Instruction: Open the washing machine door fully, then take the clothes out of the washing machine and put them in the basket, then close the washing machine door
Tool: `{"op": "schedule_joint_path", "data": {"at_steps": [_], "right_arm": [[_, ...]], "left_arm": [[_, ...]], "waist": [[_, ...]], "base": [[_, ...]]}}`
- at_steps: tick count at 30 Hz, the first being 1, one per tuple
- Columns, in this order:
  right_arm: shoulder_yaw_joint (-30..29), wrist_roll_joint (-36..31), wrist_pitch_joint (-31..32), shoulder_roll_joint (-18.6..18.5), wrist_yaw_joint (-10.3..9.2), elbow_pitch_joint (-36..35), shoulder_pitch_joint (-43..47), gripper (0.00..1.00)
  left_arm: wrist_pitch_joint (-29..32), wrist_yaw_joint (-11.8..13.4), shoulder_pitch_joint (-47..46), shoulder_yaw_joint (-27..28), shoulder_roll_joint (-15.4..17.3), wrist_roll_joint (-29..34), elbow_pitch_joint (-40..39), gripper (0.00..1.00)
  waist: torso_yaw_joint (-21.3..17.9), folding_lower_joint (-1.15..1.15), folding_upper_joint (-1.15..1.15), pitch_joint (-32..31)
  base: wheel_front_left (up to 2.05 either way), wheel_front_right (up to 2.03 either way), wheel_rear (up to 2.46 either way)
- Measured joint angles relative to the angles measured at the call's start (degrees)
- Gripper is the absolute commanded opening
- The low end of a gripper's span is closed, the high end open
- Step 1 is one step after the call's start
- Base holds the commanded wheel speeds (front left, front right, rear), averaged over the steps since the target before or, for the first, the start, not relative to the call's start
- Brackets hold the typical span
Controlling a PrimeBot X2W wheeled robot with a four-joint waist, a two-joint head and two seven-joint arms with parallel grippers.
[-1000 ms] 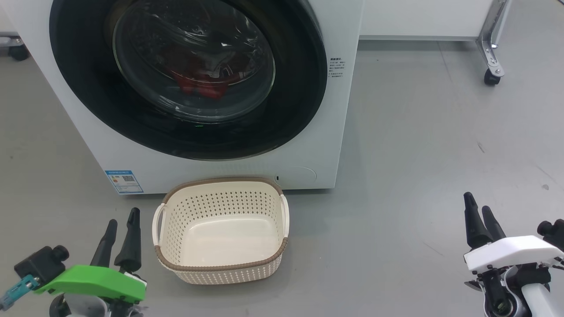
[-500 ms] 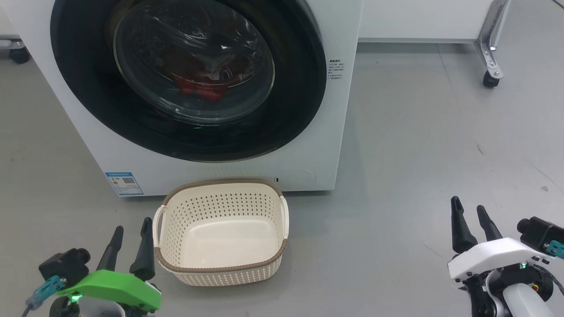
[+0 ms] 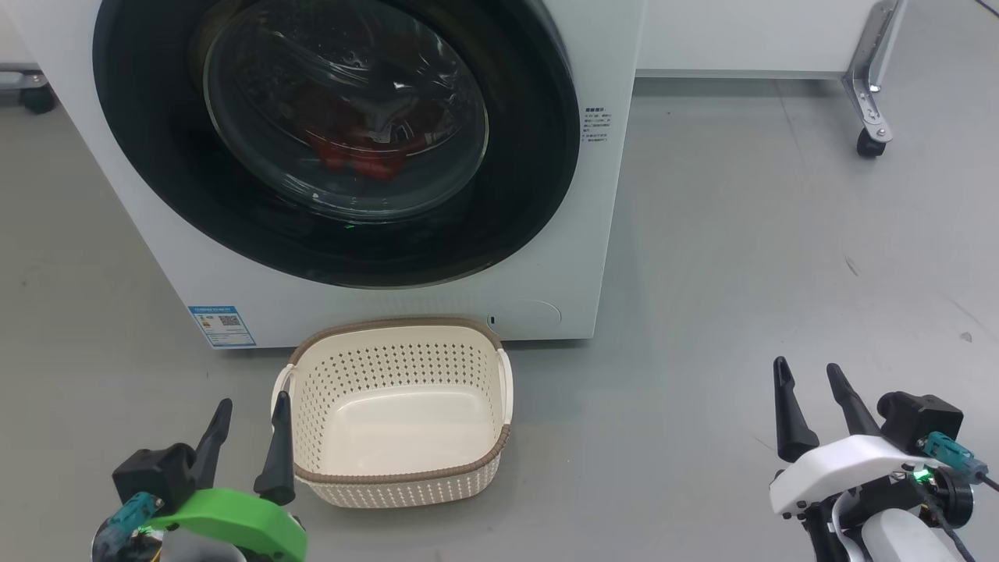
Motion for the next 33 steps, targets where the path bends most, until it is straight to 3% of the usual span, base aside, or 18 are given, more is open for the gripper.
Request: {"op": "schedule_joint_path", "data": {"at_steps": [20, 33], "right_arm": [[4.42, -11.14, -3.94, -0.60, -1.79, 1.57, -0.47, 1.00], [4.05, -11.50, -4.02, -0.42, -2.10, 2.69, -0.59, 1.00]], "left_arm": [[-2.16, 2.82, -0.09, -2.21, 0.13, 10.10, 0.98, 1.00], [-2.13, 3.12, -0.15, -2.00, 0.11, 10.62, 1.88, 1.00]], "waist": [[-0.07, 0.00, 0.00, -0.02], [-0.08, 0.00, 0.00, 0.17]], "base": [[0.00, 0.00, 0.00], [0.00, 0.00, 0.00]]}}
